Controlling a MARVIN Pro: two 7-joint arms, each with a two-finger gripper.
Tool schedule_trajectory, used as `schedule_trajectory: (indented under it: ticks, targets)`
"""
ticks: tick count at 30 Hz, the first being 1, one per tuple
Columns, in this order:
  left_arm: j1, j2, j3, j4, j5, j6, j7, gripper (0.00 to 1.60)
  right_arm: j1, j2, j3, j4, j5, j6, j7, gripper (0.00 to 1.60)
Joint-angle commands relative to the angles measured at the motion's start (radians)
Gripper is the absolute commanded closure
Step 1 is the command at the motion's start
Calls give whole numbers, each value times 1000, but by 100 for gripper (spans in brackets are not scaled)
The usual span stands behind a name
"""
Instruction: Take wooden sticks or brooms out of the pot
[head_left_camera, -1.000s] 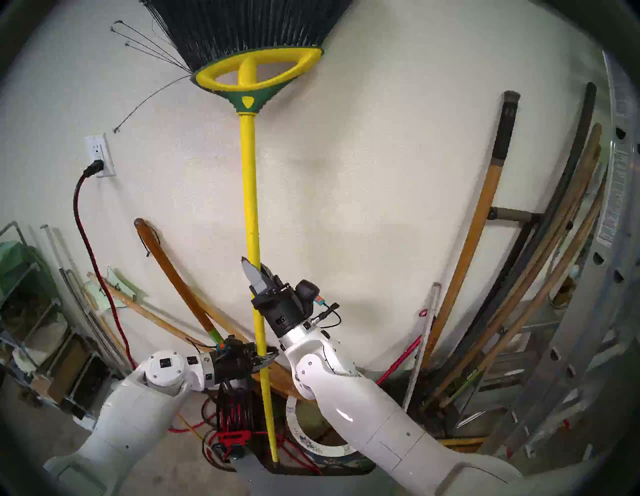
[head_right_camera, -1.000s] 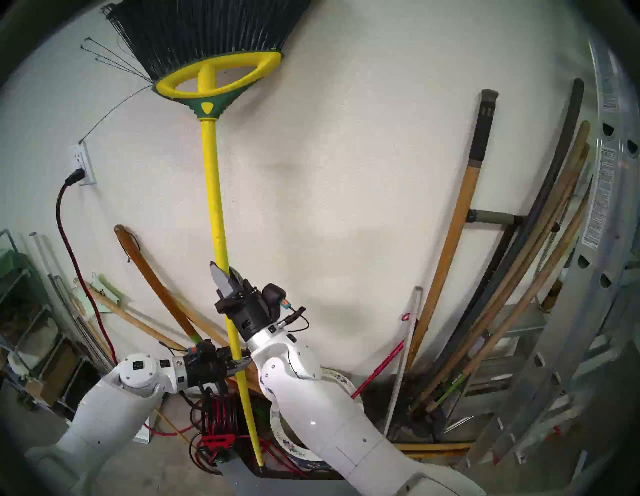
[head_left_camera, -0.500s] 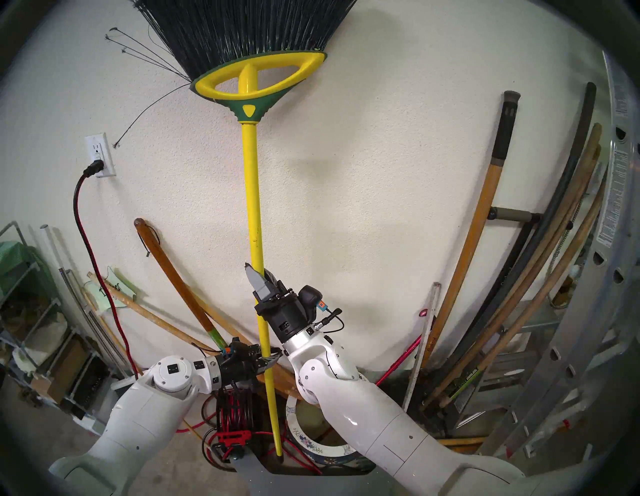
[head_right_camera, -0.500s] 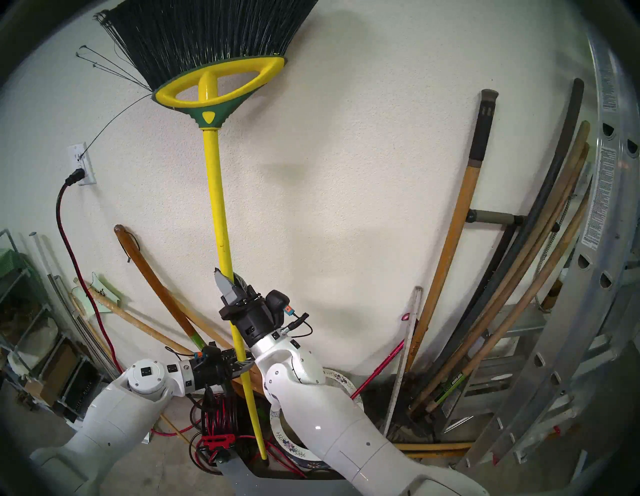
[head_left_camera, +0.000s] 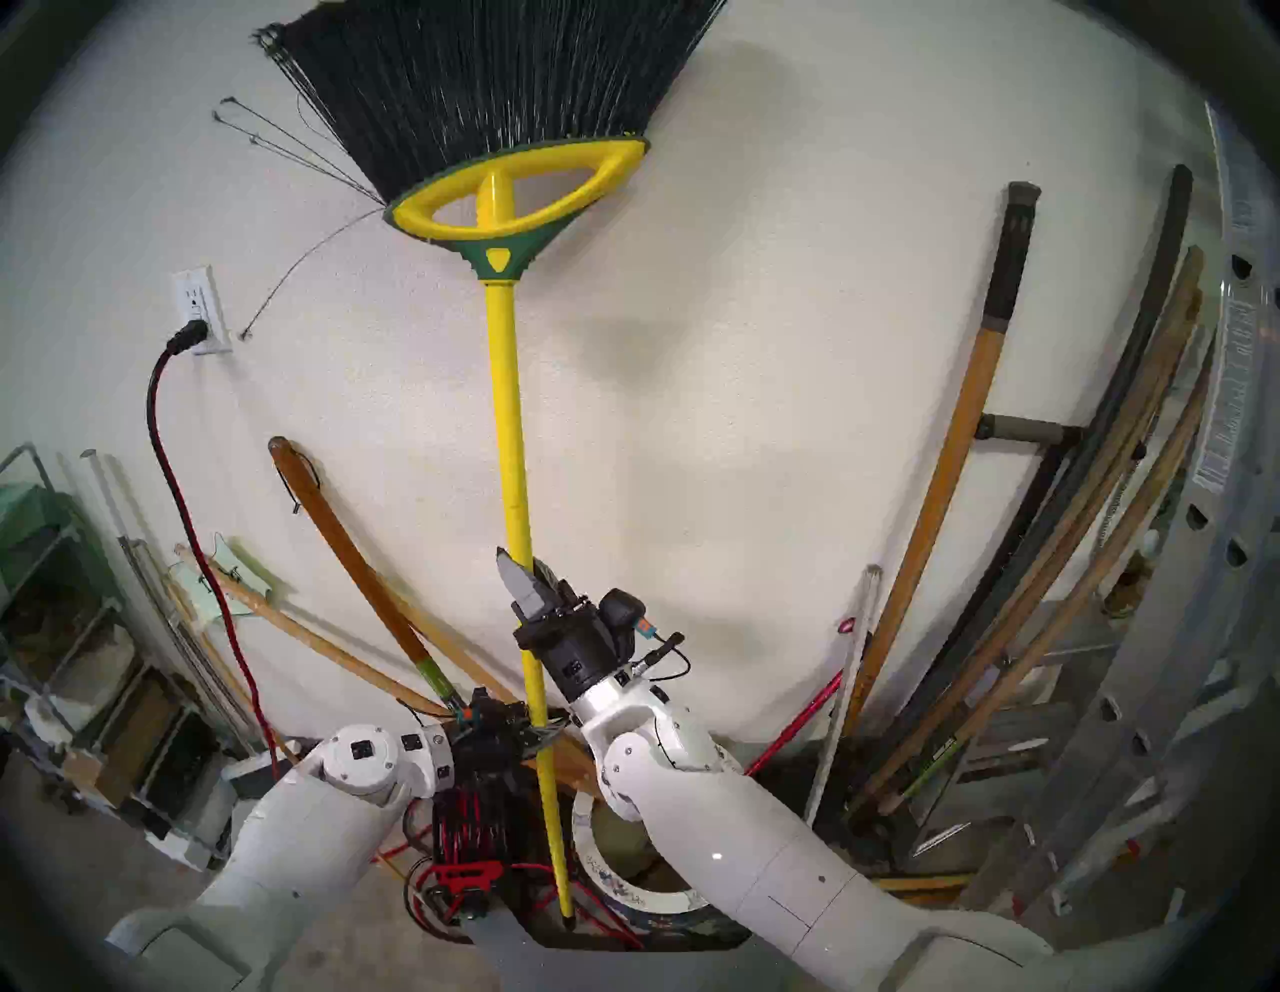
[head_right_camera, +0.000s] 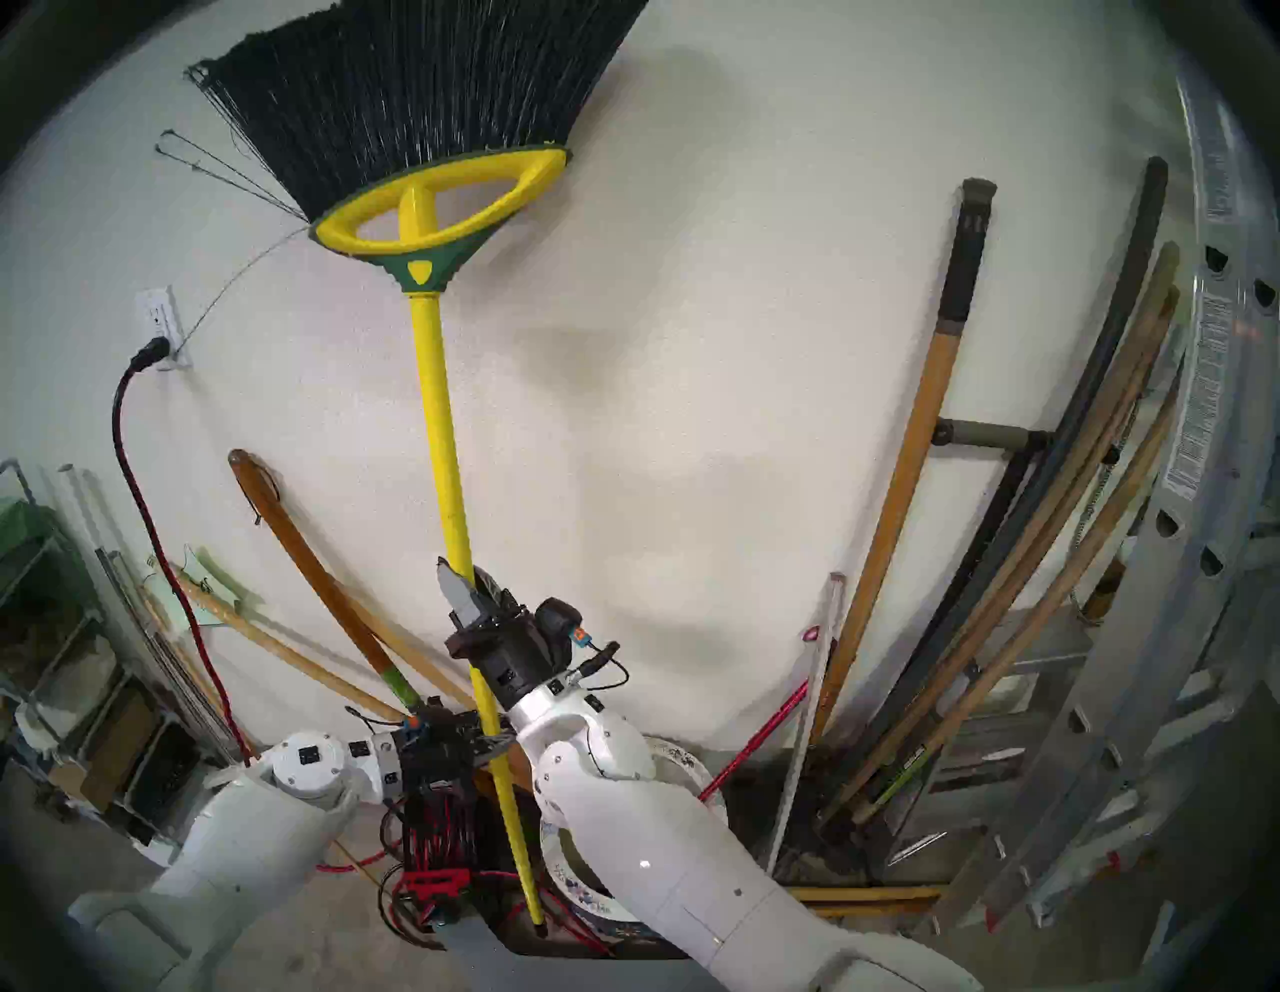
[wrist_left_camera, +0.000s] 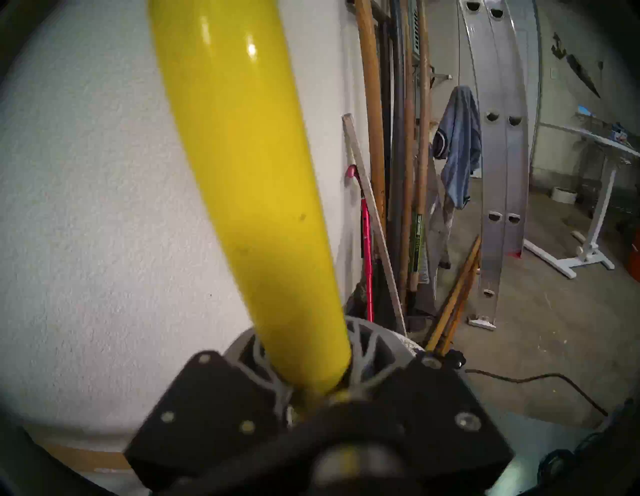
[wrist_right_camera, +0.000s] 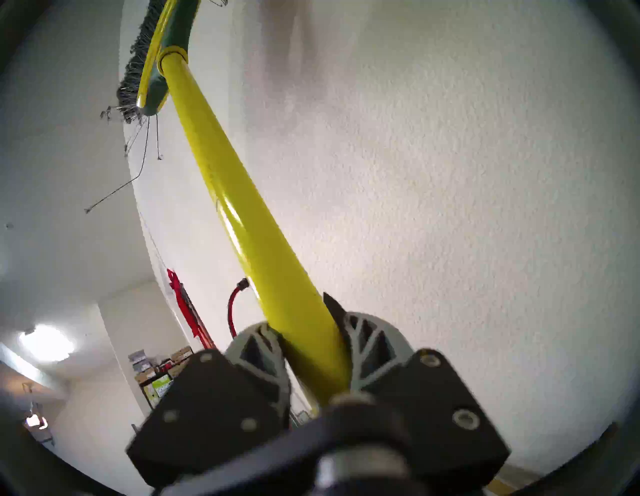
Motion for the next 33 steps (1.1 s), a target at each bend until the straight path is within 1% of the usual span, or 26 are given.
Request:
schedule_trajectory:
  ticks: [1,4,8,10,11,14,15,16,21,23,24,26,27,29,30,31,33]
  targets:
    - [-72,-76,11,93,19,-9,61,160,19,-44,-27,0,4,-26,22,160]
    - [-86,-112,11,142,17,-8,91,160,23,-42,-33,19,-1,-34,23,160]
    - [-106,-141,24,210,35,-26,120,160,23,-40,-40,39,-1,-48,29,160]
    - [-108,-146,23,223,34,-30,126,160,22,-41,-40,42,-1,-52,31,160]
    - [-116,-158,15,257,28,-44,144,160,22,-37,-47,51,3,-64,33,160]
    - [-122,-165,5,285,18,-56,153,160,21,-36,-51,56,4,-73,34,160]
    - [-122,-169,-5,304,9,-63,164,160,24,-30,-62,60,8,-80,33,160]
    - [-130,-174,-8,327,6,-75,163,160,21,-34,-59,63,6,-84,34,160]
    - [-137,-182,-22,363,-3,-98,166,160,29,-31,-71,71,10,-96,34,160]
    - [-142,-186,-27,380,-9,-110,165,160,27,-45,-62,77,4,-102,35,160]
    - [-144,-187,-30,385,-12,-114,164,160,43,-31,-83,75,14,-102,31,160]
    - [-151,-188,-42,398,-25,-122,163,160,41,-45,-78,79,5,-105,30,160]
    - [-154,-188,-47,403,-30,-124,162,160,54,-34,-94,79,11,-105,26,160]
    - [-162,-187,-58,413,-42,-129,158,160,57,-41,-98,83,6,-108,20,160]
    - [-167,-186,-62,418,-46,-133,156,160,49,-58,-87,88,-1,-112,18,160]
    - [-171,-185,-67,421,-50,-135,153,160,66,-45,-105,88,6,-112,13,160]
    - [-179,-183,-74,429,-55,-140,148,160,74,-52,-109,93,5,-114,6,160]
